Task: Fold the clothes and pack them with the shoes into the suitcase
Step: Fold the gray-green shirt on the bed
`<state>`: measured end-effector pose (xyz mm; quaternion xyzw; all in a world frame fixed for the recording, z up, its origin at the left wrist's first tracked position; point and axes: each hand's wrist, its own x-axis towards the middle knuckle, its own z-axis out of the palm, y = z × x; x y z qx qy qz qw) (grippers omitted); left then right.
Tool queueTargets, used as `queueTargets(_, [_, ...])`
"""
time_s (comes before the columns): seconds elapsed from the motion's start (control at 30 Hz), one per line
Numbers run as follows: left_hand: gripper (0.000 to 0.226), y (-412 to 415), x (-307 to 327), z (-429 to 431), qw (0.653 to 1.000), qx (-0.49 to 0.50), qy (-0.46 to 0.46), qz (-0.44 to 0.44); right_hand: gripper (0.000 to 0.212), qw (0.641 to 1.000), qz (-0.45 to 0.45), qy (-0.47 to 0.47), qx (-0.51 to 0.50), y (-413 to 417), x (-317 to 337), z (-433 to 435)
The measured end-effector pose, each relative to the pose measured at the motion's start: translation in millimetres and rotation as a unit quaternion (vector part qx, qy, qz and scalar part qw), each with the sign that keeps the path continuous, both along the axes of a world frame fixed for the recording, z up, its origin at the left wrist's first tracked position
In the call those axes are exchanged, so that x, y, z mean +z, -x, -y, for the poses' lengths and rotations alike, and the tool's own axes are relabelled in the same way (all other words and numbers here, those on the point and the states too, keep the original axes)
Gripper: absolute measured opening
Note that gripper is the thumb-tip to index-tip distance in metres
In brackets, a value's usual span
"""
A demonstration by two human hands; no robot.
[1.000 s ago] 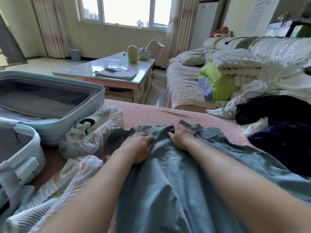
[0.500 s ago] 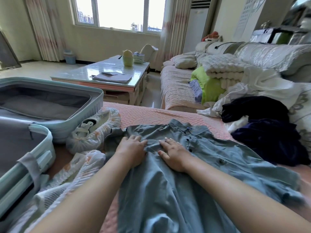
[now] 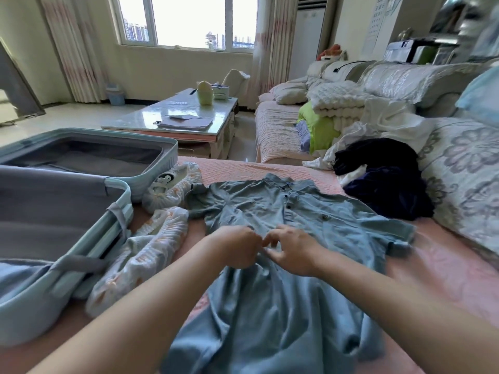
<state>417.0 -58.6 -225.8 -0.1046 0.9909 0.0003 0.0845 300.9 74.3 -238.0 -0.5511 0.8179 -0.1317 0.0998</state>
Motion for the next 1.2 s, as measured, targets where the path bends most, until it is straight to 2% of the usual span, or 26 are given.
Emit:
queueTargets(0.1, [0.030, -36, 0, -10, 0.999, 0.012, -0.040, 0.001, 0.015, 0.999, 0.029, -0.026, 0.038, -33, 1, -23])
queueTargets(0.23, [0.052, -78, -10, -23, 0.994, 0.054, -0.089, 0.037, 0.034, 0.990, 0.057, -0.098, 0.087, -64, -6, -46])
queueTargets(0.3, [0.042, -90, -21, -29, 0.991, 0.083, -0.100, 0.016, 0.048, 0.986, 0.034, -0.114, 0.113, -75, -15, -54])
queueTargets(0.37, [0.028, -96, -25, -34, 0.985, 0.105, -0.130, -0.041, 0.059, 0.985, -0.013, -0.100, 0.137, -82, -22, -57])
queueTargets(0.47, [0.027, -101, -20, -24, 0.968, 0.172, -0.152, -0.102, 0.057, 0.988, -0.010, -0.075, 0.134, -80, -23, -58])
queueTargets(0.57, [0.014, -113, -9, 0, 0.951, 0.274, -0.084, -0.116, 0.058, 0.992, -0.015, -0.067, 0.101, -71, -22, -59])
queueTargets(0.63, [0.018, -120, -7, 6, 0.957, 0.287, 0.004, -0.025, 0.061, 0.994, -0.015, -0.080, 0.074, -65, -22, -62])
queueTargets(0.7, [0.026, -121, -10, 2, 0.962, 0.255, 0.053, 0.075, 0.066, 0.992, 0.015, -0.110, 0.057, -56, -20, -68])
queueTargets(0.73, [0.029, -118, -12, -3, 0.963, 0.243, 0.067, 0.093, 0.066, 0.991, 0.033, -0.120, 0.056, -52, -19, -72])
queueTargets(0.8, [0.032, -106, -9, -16, 0.966, 0.226, 0.096, 0.077, 0.060, 0.991, 0.053, -0.113, 0.051, -44, -13, -82])
queueTargets(0.87, [0.031, -90, 0, -34, 0.978, 0.166, 0.125, 0.006, 0.049, 0.994, 0.054, -0.084, 0.037, -34, -4, -95])
queueTargets(0.9, [0.028, -83, 2, -44, 0.986, 0.123, 0.105, -0.035, 0.043, 0.996, 0.050, -0.069, 0.032, -29, 0, -102])
queueTargets(0.97, [0.018, -72, 5, -67, 0.998, 0.026, -0.035, -0.053, 0.028, 0.997, 0.032, -0.060, 0.029, -18, 5, -120])
queueTargets(1.03, [0.037, -66, 1, -94, 0.986, -0.052, -0.159, 0.028, 0.029, 0.995, 0.009, -0.092, 0.046, -12, 6, -137])
queueTargets(1.07, [0.053, -64, -3, -107, 0.980, -0.070, -0.171, 0.079, 0.036, 0.991, 0.006, -0.119, 0.056, -11, 4, -145])
queueTargets(1.13, [0.081, -61, -16, -124, 0.976, -0.099, -0.133, 0.138, 0.048, 0.981, 0.004, -0.179, 0.071, -11, 0, -158])
queueTargets(1.2, [0.093, -58, -27, -131, 0.980, -0.127, -0.075, 0.134, 0.053, 0.979, 0.000, -0.186, 0.082, -8, -5, -167])
